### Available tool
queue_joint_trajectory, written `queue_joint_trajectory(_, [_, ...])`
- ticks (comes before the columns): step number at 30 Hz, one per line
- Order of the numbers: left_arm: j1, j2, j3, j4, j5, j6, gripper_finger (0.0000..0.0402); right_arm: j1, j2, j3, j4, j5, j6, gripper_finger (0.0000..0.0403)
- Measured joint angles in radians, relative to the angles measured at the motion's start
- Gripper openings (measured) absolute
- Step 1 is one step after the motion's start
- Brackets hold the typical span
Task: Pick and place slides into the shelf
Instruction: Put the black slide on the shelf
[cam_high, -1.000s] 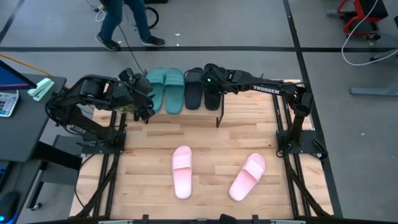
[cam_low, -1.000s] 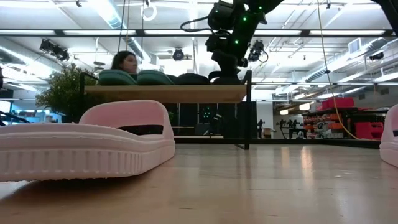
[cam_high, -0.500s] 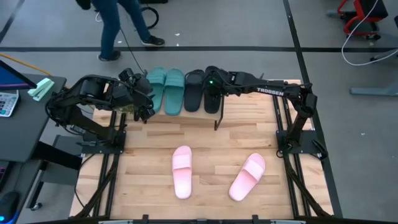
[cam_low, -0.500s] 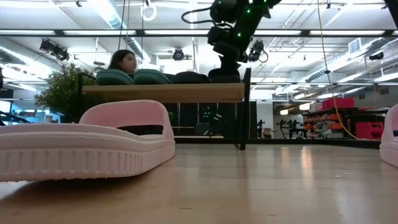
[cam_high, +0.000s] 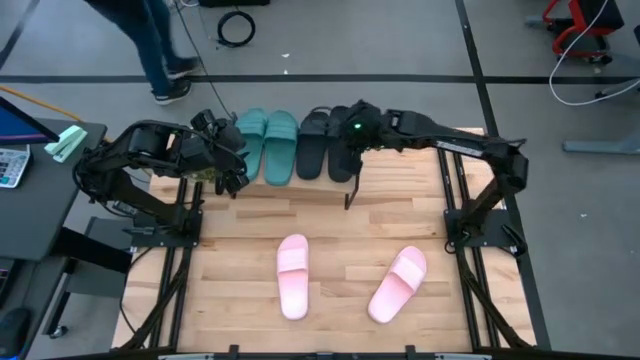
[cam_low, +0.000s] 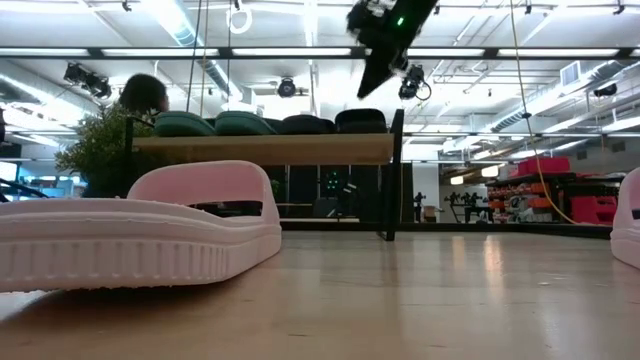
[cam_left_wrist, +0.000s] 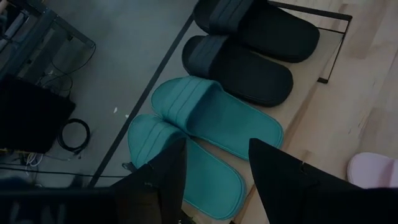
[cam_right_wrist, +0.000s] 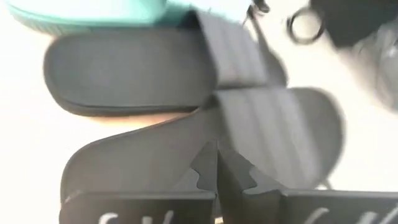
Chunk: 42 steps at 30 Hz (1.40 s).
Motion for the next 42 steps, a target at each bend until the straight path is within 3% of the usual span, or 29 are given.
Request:
queue_joint_trajectory(6, [0.0, 0.0, 0.0, 0.0, 0.0, 0.0, 0.0177, -0.021, -0.105, 0.003, 0.056, 0.007, -0.102, 0.001])
queue_joint_trajectory(10, [0.0, 0.0, 0.0, 0.001, 0.0, -0.001, 0.0177, -0.083, -0.109, 0.004, 0.108, 0.008, -0.104, 0.0015])
queue_joint_trajectory(13, [0.0, 0.0, 0.0, 0.007, 0.0, -0.003, 0.018, -0.148, -0.077, 0.004, 0.124, 0.003, -0.102, 0.0005])
queue_joint_trajectory(23, [0.0, 0.0, 0.0, 0.008, 0.0, -0.002, 0.0177, -0.294, 0.078, 0.004, 0.194, -0.217, -0.103, 0.0003])
queue_joint_trajectory(35, [0.0, 0.0, 0.0, 0.008, 0.0, 0.0, 0.0177, -0.311, 0.234, 0.009, 0.209, -0.297, -0.095, 0.0001])
queue_joint_trajectory(42, [0.0, 0.0, 0.0, 0.008, 0.0, 0.0, 0.018, -0.306, 0.259, 0.008, 0.208, -0.312, -0.077, 0.0])
